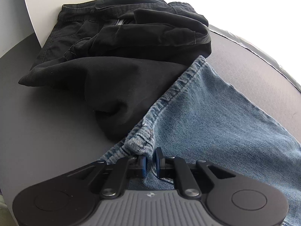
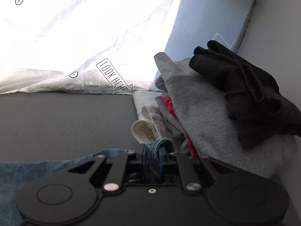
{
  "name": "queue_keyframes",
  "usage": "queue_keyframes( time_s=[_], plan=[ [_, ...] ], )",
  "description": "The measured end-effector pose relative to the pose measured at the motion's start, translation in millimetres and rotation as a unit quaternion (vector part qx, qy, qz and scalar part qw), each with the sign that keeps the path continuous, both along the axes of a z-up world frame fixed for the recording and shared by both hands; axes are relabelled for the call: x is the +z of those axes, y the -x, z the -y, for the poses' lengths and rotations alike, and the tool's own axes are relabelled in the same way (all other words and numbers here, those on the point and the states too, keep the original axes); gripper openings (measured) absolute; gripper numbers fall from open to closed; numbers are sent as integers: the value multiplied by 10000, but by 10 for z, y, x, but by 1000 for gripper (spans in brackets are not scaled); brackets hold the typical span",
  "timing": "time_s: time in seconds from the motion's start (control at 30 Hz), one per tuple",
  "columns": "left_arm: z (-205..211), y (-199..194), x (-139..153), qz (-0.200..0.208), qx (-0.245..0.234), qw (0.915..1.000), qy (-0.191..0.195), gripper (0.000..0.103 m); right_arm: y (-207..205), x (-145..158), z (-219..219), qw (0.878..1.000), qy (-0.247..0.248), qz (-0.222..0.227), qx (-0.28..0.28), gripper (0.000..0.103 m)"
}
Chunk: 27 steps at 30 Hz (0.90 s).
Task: Fold clothes
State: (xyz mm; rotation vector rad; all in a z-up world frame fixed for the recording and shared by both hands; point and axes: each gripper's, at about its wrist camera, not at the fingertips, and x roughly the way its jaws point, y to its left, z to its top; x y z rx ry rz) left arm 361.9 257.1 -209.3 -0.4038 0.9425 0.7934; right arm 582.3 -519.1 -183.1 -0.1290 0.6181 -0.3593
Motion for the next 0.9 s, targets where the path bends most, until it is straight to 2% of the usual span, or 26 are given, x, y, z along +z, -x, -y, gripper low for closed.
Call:
queue_keyframes(
  time_s=[0.03,0.07,0.2,0.27,0.33,0.4,0.43,0.5,0.53,0.67,0.8,0.9],
  plan=[
    [8,3,0,0,-15,10000,-18,14,-24,57,44,9999,-29,113,-80,13],
    [16,4,0,1,-25,10000,-42,14,-67,40,42,9999,122,37,-47,13],
    [34,11,2,12,-61,9999,-112,14,-244,-309,-107,9939,773,-740,284,16],
    [27,43,8,71,-119,9999,-89,14,-235,-341,-256,9909,995,-856,315,27],
    [22,90,16,147,-186,9997,-43,16,-131,-257,-400,9918,1111,-606,174,59],
    [37,179,57,294,-193,9994,34,21,15,-138,-522,9947,956,-365,138,74],
    [53,241,90,397,-185,9990,64,24,118,-86,-588,9962,815,-275,142,75],
    [109,418,187,569,-135,9983,-25,44,344,-10,-724,9980,597,-145,155,79],
    [132,520,233,636,-105,9979,-88,47,484,-6,-807,9984,527,-139,177,80],
    [141,1017,355,848,89,9962,-174,52,1066,-69,-1041,9992,148,-305,211,81],
    [141,1526,301,681,415,9967,-123,61,1630,-238,-1109,9983,-238,-533,47,81],
    [178,1834,196,629,579,9963,58,62,2031,-375,-1014,9951,-702,-619,-312,81]
  ],
)
